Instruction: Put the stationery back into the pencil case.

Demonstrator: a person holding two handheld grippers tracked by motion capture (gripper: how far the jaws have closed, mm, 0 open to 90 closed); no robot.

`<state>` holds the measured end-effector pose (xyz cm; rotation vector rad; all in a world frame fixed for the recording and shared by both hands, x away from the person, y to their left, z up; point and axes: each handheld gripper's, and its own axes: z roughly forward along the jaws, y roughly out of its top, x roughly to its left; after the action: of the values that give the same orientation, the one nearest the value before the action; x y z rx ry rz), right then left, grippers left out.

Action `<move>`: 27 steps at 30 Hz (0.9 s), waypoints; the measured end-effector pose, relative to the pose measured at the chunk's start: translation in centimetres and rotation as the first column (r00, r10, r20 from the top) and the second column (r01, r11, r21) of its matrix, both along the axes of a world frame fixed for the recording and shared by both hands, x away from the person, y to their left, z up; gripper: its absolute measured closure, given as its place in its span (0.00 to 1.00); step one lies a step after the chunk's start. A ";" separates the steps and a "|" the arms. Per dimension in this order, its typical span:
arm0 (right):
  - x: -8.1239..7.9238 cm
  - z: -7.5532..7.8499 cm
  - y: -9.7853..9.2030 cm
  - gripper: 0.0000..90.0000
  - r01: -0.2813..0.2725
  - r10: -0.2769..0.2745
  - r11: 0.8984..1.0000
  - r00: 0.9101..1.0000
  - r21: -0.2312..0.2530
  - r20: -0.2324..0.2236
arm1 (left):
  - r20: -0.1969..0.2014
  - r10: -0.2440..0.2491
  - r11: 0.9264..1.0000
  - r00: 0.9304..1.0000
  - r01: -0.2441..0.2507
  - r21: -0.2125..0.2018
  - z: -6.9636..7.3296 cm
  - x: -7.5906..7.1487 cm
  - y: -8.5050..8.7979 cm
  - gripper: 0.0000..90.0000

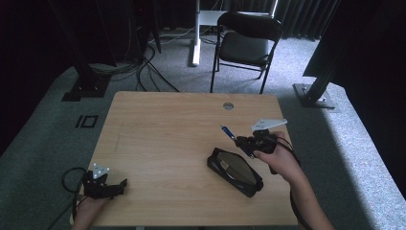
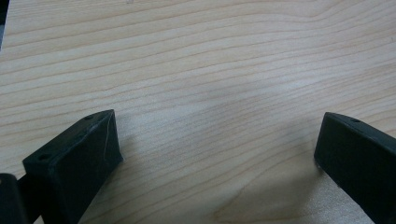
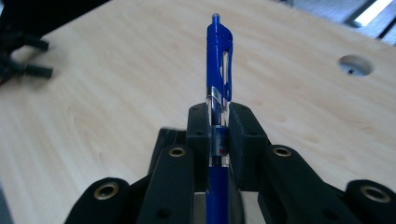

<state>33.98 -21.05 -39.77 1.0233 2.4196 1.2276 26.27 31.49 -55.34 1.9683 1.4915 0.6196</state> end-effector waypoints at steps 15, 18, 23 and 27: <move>-0.7 -4.0 0.6 0.88 -0.035 0.032 0.999 0.997 -0.033 -0.076 | -0.002 0.000 1.000 1.000 0.000 0.000 0.0 0.0 0.0 0.01; -0.8 -4.8 0.7 0.88 -0.043 0.039 0.998 0.994 -0.044 -0.097 | -0.003 -0.001 1.000 1.000 0.001 0.000 0.0 0.0 0.0 0.01; -0.9 -6.2 0.9 0.88 -0.055 0.046 0.996 0.990 -0.068 -0.131 | -0.002 -0.001 1.000 1.000 0.001 0.001 0.0 0.0 0.0 0.01; -1.0 -7.1 1.1 0.88 -0.060 0.044 0.993 0.987 -0.100 -0.157 | -0.003 -0.001 1.000 1.000 0.001 0.001 0.0 0.0 0.0 0.01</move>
<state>32.97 -19.96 -46.86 1.0679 2.6124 1.0608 26.25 31.50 -55.33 1.9707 1.4920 0.6174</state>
